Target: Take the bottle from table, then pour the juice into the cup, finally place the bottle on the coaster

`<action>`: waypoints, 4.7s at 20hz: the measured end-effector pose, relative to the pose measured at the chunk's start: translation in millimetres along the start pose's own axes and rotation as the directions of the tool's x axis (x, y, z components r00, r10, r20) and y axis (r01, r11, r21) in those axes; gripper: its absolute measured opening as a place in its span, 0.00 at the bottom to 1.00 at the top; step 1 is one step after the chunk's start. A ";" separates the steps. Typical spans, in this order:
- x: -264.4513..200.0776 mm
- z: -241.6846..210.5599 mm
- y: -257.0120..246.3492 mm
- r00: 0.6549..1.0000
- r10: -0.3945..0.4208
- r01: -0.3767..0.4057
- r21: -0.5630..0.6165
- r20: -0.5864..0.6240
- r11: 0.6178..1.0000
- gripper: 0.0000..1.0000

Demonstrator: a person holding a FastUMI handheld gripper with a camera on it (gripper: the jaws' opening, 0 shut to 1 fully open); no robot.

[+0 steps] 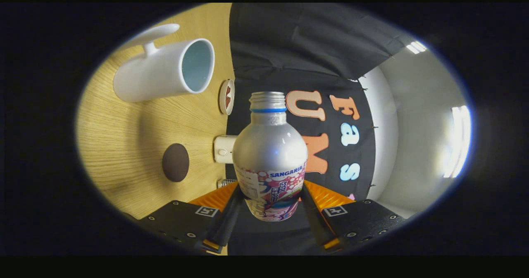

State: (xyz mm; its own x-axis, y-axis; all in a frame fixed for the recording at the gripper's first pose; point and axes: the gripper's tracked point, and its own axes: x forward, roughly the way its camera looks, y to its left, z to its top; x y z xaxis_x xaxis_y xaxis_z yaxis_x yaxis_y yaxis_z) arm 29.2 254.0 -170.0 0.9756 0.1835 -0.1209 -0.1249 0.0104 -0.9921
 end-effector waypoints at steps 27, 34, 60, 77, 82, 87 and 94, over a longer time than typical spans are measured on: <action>6.6 18.2 -12.5 0.995 -0.026 0.044 -0.182 0.101 0.982 0.77; 8.6 18.3 -15.4 0.995 -0.033 0.052 -0.198 0.096 0.979 0.77; 14.4 23.7 -25.8 0.988 -0.057 0.097 -0.284 0.145 0.954 0.77; 22.9 29.7 -29.0 0.984 -0.027 0.087 -0.338 0.177 0.937 0.77; 21.4 35.6 -29.1 0.981 -0.027 0.093 -0.343 0.193 0.935 0.77; 19.3 38.7 -28.1 0.979 -0.018 0.087 -0.341 0.201 0.936 0.77; 16.6 39.9 -16.8 0.979 0.012 0.044 -0.267 0.205 0.963 0.77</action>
State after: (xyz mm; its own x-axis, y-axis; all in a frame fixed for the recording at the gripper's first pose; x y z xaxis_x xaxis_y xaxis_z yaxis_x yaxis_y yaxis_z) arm 40.3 296.1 -154.0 0.9163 0.3810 -0.1237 -0.0293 -0.2442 -0.9693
